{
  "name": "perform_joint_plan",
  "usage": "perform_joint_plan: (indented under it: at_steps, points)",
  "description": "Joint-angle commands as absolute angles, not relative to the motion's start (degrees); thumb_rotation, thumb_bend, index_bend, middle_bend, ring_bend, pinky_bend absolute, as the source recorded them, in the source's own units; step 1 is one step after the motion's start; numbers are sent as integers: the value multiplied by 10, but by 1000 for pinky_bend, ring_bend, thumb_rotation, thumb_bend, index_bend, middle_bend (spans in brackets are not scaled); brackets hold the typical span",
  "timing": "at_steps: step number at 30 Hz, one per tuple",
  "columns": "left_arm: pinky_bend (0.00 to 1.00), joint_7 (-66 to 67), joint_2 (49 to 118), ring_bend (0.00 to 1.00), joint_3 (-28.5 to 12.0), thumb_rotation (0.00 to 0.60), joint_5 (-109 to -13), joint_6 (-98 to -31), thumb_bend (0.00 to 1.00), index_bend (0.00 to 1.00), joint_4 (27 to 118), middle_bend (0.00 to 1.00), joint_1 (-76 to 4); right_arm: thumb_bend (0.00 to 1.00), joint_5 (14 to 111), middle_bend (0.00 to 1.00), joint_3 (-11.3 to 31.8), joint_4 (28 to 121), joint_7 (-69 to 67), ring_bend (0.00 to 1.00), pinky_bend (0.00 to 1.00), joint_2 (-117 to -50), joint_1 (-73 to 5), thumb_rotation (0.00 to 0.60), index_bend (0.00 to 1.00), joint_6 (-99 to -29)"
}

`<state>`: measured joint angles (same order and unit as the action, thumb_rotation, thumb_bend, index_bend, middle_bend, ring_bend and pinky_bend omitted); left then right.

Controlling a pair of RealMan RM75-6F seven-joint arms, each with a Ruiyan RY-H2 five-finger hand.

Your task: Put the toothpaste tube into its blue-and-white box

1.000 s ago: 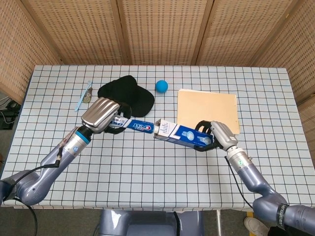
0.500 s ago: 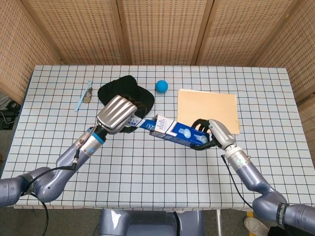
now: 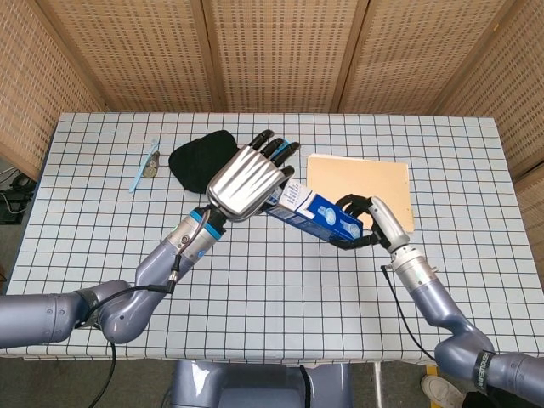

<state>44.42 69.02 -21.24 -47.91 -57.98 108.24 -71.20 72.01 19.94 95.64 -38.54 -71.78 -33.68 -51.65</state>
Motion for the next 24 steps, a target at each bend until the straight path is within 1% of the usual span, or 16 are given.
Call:
perform_joint_plan:
  at_steps: [1,6,18,24]
  points:
    - [119,457,695,159,-218,600,-475,-604,203,326,1103,141,-722,170,735,506,196,940,-407,531,566,-722,-329,600,697,-528]
    - [118,440,676,156,-211,600,-493,-627,195,315,1126,138,-703,170,736,506,191,931,-423,531,566,-717,-324,600,698,-531]
    - [119,375,624,156,-184,600,-555,-645,194,313,1150,138,-642,171,738,506,177,920,-424,531,566,-721,-319,600,698,-538]
    - [120,327,610,156,-160,600,-599,-662,195,313,1156,138,-596,172,737,508,171,913,-420,533,566,-727,-317,600,701,-543]
